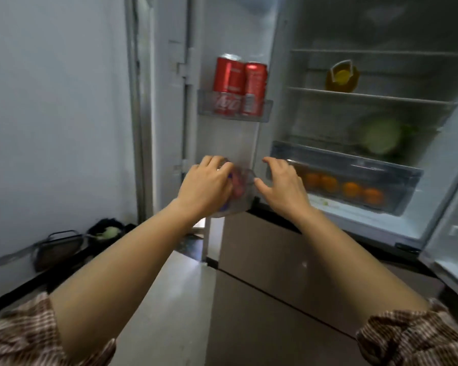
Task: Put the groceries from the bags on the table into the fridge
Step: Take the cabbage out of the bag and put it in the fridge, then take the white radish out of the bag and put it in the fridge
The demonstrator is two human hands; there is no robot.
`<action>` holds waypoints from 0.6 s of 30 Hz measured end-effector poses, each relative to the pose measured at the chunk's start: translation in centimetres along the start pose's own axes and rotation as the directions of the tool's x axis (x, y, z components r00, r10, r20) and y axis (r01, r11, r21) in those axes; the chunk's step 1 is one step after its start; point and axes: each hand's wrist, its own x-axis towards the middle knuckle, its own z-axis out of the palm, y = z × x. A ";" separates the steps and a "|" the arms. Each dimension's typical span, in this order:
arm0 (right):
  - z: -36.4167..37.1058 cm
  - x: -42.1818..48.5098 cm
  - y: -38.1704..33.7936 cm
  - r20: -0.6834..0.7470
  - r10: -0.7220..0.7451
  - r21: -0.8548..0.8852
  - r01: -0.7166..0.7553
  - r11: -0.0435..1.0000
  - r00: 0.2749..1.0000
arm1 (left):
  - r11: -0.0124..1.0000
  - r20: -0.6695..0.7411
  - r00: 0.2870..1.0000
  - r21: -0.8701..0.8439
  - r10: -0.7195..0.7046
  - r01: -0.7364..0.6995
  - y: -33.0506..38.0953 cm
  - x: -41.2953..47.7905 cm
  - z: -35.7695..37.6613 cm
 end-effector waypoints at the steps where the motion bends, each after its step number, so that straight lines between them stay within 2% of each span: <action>1: 0.7 -0.3 -2.4 0.012 -0.030 0.005 0.030 1.000 0.999 | 0.999 0.014 0.999 0.023 -0.037 0.037 -1.7 -1.5 -1.1; 5: 4.8 -2.1 -12.9 0.059 -0.161 0.045 0.159 0.986 0.985 | 0.980 0.018 0.985 0.100 -0.172 0.170 -10.3 -8.5 -5.0; 10: 11.3 -5.5 -27.2 0.152 -0.247 0.105 0.233 0.967 0.957 | 0.919 0.065 0.928 0.179 -0.367 0.351 -21.9 -18.4 -9.8; 14: 16.2 -8.5 -38.5 0.244 -0.340 0.110 0.323 0.940 0.908 | 0.848 0.128 0.851 0.241 -0.510 0.472 -30.5 -26.9 -13.7; 18: 20.4 -10.7 -49.1 0.311 -0.433 0.163 0.401 0.901 0.846 | 0.729 0.109 0.738 0.307 -0.665 0.612 -37.3 -34.6 -18.1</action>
